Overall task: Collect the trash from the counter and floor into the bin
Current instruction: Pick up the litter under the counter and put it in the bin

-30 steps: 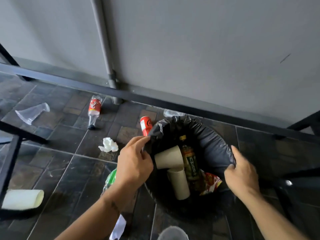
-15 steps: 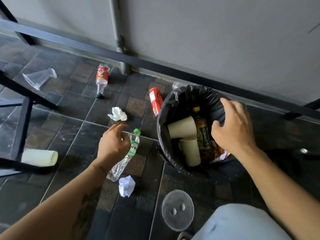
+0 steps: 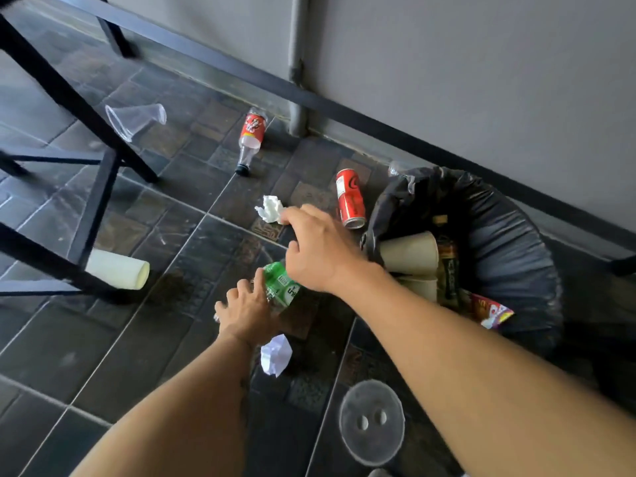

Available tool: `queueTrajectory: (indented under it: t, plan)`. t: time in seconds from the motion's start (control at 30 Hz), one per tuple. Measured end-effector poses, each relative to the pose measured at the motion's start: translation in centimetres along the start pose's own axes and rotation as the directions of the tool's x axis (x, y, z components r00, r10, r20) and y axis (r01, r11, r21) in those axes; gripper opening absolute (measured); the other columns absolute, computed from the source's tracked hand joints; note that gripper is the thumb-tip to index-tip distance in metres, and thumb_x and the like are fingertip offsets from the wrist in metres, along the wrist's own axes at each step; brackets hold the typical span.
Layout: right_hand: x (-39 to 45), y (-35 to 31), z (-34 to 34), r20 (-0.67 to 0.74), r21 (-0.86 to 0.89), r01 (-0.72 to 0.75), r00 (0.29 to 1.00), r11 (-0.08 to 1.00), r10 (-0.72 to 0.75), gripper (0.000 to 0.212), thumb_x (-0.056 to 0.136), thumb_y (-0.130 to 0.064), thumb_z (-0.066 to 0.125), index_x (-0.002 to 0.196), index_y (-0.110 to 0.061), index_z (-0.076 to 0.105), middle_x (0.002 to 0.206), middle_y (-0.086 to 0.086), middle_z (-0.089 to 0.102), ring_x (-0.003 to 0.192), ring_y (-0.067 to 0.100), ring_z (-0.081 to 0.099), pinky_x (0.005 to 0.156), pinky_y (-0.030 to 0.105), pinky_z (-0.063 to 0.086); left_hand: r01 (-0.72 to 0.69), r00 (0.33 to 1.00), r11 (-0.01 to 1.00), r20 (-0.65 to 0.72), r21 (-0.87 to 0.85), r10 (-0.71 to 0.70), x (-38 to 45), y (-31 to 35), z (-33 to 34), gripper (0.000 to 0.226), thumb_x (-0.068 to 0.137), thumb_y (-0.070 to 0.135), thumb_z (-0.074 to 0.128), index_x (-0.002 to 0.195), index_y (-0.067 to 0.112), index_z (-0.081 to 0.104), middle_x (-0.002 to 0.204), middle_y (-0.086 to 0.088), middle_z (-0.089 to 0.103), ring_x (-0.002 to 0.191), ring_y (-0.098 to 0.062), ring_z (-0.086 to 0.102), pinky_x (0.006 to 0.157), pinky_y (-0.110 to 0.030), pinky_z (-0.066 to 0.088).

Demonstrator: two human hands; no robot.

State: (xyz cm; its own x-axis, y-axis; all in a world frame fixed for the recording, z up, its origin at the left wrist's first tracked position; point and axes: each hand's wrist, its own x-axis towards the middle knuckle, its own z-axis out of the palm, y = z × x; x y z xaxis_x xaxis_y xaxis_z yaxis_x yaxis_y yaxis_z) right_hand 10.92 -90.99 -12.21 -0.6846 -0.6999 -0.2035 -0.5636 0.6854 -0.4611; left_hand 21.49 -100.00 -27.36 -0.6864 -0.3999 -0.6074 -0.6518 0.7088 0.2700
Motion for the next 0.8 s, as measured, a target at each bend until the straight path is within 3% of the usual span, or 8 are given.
queueTrajectory:
  t: [0.13, 0.2, 0.3, 0.4, 0.47, 0.57, 0.67, 0.8]
  plan:
    - [-2.8, 1.0, 7.1, 0.049, 0.144, -0.258, 0.966, 0.955, 0.254, 0.031, 0.084, -0.011, 0.052, 0.114, -0.020, 0.050, 0.122, 0.007, 0.053, 0.113, 0.031, 0.051, 0.089, 0.040, 0.043, 0.127, 0.992, 0.992, -0.015, 0.011, -0.127, 0.2, -1.7, -1.2, 0.107, 0.080, 0.041, 0.070, 0.156, 0.028, -0.004, 0.145, -0.011, 0.033, 0.133, -0.036, 0.035, 0.105, -0.059, 0.035]
    - [-4.7, 1.8, 10.6, 0.165, 0.085, -0.334, 0.934, 0.939, 0.317, 0.033, 0.085, -0.013, 0.052, 0.117, -0.021, 0.047, 0.126, 0.005, 0.049, 0.117, 0.029, 0.048, 0.091, 0.040, 0.043, 0.197, 0.980, 0.980, -0.017, -0.032, -0.198, 0.3, -3.2, -2.2, 0.103, 0.082, 0.033, 0.065, 0.156, 0.029, -0.005, 0.146, -0.012, 0.031, 0.134, -0.037, 0.034, 0.104, -0.061, 0.035]
    - [-6.8, 2.1, 14.6, 0.391, -0.025, -0.303, 0.874, 0.953, 0.289, 0.060, 0.083, -0.020, 0.061, 0.138, -0.028, 0.038, 0.140, 0.004, 0.036, 0.129, 0.032, 0.038, 0.099, 0.043, 0.043, 0.232, 0.971, 0.963, -0.036, -0.137, -0.238, 0.4, -5.2, -3.7, 0.102, 0.078, 0.032, 0.063, 0.156, 0.031, -0.004, 0.142, -0.014, 0.032, 0.132, -0.038, 0.035, 0.104, -0.061, 0.037]
    - [-7.3, 1.3, 17.0, 0.490, -0.127, -0.148, 0.850, 0.981, 0.191, 0.082, 0.074, -0.014, 0.066, 0.145, -0.037, 0.031, 0.150, 0.005, 0.021, 0.132, 0.037, 0.031, 0.101, 0.048, 0.043, 0.222, 0.970, 0.957, -0.057, -0.188, -0.236, 0.8, -6.4, -5.4, 0.103, 0.072, 0.030, 0.062, 0.155, 0.028, 0.000, 0.141, -0.017, 0.033, 0.131, -0.043, 0.037, 0.105, -0.061, 0.037]
    - [-7.3, 0.8, 17.9, 0.465, -0.242, -0.060, 0.869, 0.968, 0.170, 0.073, 0.078, -0.011, 0.067, 0.141, -0.032, 0.036, 0.153, 0.007, 0.017, 0.131, 0.038, 0.030, 0.099, 0.048, 0.043, 0.202, 0.962, 0.952, -0.138, -0.230, -0.238, 1.4, -7.3, -6.6, 0.097, 0.066, 0.029, 0.058, 0.151, 0.020, 0.011, 0.136, -0.016, 0.041, 0.126, -0.043, 0.044, 0.103, -0.060, 0.040]
    - [-6.9, 0.9, 18.3, 0.399, -0.281, -0.088, 0.895, 0.956, 0.199, 0.055, 0.084, -0.006, 0.064, 0.133, -0.021, 0.044, 0.151, 0.008, 0.023, 0.129, 0.035, 0.035, 0.095, 0.041, 0.048, 0.174, 0.940, 0.949, -0.242, -0.264, -0.240, 2.0, -8.9, -8.6, 0.067, 0.070, 0.026, 0.051, 0.133, 0.006, 0.038, 0.123, -0.016, 0.052, 0.116, -0.041, 0.053, 0.098, -0.053, 0.045]
    - [-5.5, 1.2, 17.7, 0.268, -0.106, -0.215, 0.934, 0.971, 0.236, 0.031, 0.087, -0.009, 0.056, 0.114, -0.023, 0.049, 0.130, 0.005, 0.040, 0.117, 0.029, 0.045, 0.087, 0.036, 0.048, 0.238, 0.910, 0.947, -0.291, -0.216, -0.295, 2.2, -10.4, -9.4, 0.037, 0.083, 0.022, 0.045, 0.117, 0.007, 0.048, 0.121, -0.015, 0.051, 0.118, -0.038, 0.051, 0.097, -0.050, 0.043]
    - [-2.6, 0.8, 16.2, 0.169, 0.074, -0.303, 0.943, 0.950, 0.287, 0.012, 0.088, -0.015, 0.049, 0.093, -0.026, 0.046, 0.107, 0.001, 0.041, 0.096, 0.025, 0.049, 0.078, 0.035, 0.040, 0.314, 0.890, 0.926, -0.274, -0.210, -0.364, 2.5, -10.8, -9.1, 0.030, 0.081, 0.024, 0.045, 0.108, 0.011, 0.045, 0.126, -0.015, 0.039, 0.127, -0.039, 0.036, 0.104, -0.052, 0.037]
